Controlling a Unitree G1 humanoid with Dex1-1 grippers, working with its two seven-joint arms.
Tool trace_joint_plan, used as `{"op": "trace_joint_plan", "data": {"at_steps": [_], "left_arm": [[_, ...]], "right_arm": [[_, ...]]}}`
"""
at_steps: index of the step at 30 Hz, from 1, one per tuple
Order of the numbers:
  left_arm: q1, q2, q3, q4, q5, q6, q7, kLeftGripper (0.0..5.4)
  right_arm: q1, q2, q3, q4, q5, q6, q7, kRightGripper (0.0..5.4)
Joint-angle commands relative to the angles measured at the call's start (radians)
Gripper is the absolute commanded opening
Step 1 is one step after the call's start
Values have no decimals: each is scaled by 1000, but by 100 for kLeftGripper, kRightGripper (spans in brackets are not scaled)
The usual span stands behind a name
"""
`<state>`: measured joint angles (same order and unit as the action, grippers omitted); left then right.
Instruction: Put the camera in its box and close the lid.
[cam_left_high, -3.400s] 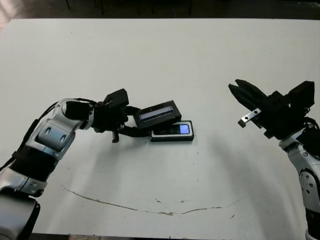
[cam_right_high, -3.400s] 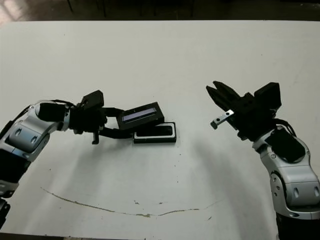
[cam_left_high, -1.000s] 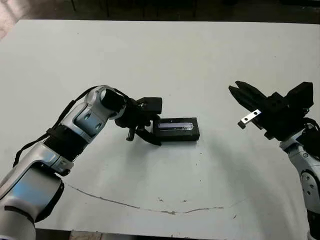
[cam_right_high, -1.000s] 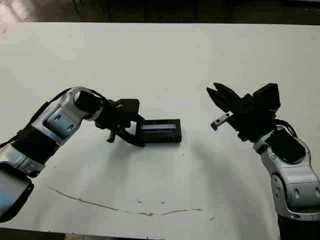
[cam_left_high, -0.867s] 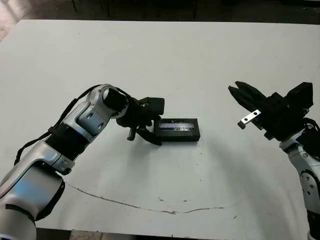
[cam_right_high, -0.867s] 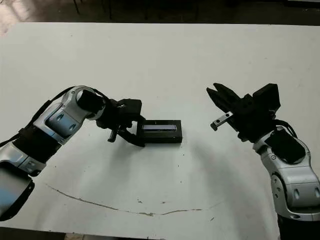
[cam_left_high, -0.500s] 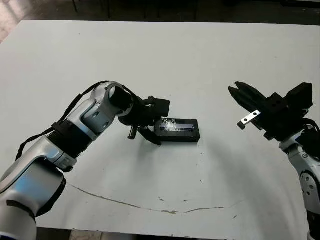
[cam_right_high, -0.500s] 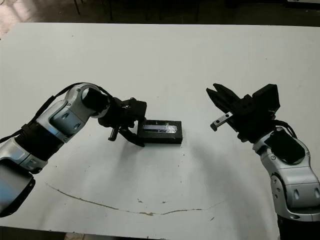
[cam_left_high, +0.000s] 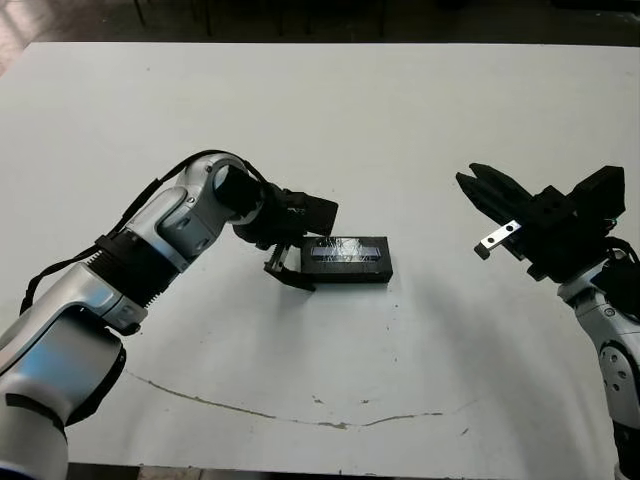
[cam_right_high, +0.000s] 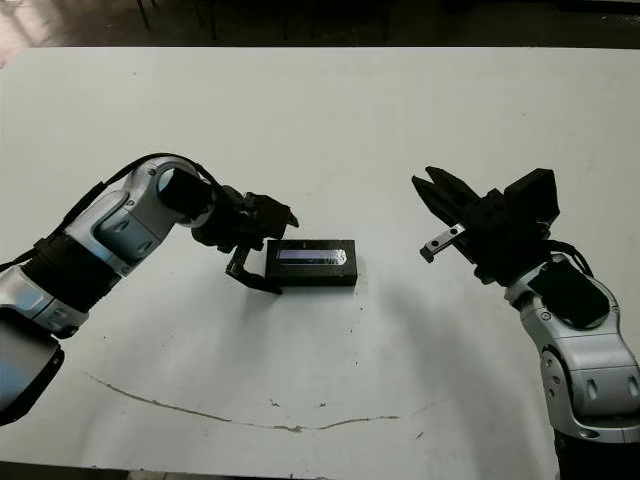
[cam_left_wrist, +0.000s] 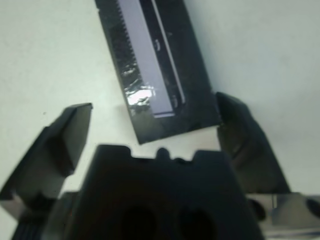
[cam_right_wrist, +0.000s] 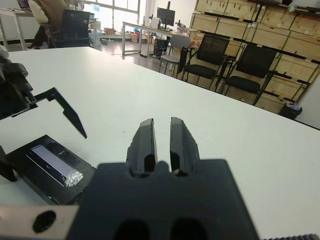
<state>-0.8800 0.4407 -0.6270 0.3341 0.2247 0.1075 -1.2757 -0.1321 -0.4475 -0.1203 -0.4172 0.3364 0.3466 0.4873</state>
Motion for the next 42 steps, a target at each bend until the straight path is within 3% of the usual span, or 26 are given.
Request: {"op": "trace_joint_plan", "data": {"at_steps": [1, 10, 14, 17, 23, 27, 30, 35, 42], "left_arm": [[127, 90, -29, 67, 58, 8, -8, 539], [195, 204, 43, 40, 51, -81, 34, 539], [237, 245, 101, 9, 26, -50, 53, 539], [276, 276, 145, -34, 16, -13, 75, 539], [473, 266, 401, -192, -103, 61, 315, 531], [607, 116, 601, -355, -237, 138, 561, 454], [659, -9, 669, -483, -322, 163, 697, 383], [699, -164, 648, -724, -388, 278, 870, 263], [700, -323, 541, -920, -415, 493, 1056, 95]], "right_arm": [[5, -2, 5, 12, -2, 7, 0, 0], [-8, -7, 18, 21, -11, 6, 4, 0], [-10, -13, 19, -2, -11, 40, -10, 0], [-10, -7, 17, 14, -4, 15, 2, 0], [-8, -9, 15, 13, -10, 15, -4, 0], [-12, -6, 18, 16, -10, 20, -9, 0], [-15, -3, 22, 23, -11, 16, -10, 0], [-22, 3, 26, 28, -10, 14, -14, 0], [-22, 17, 22, 30, -2, 16, -23, 0]]}}
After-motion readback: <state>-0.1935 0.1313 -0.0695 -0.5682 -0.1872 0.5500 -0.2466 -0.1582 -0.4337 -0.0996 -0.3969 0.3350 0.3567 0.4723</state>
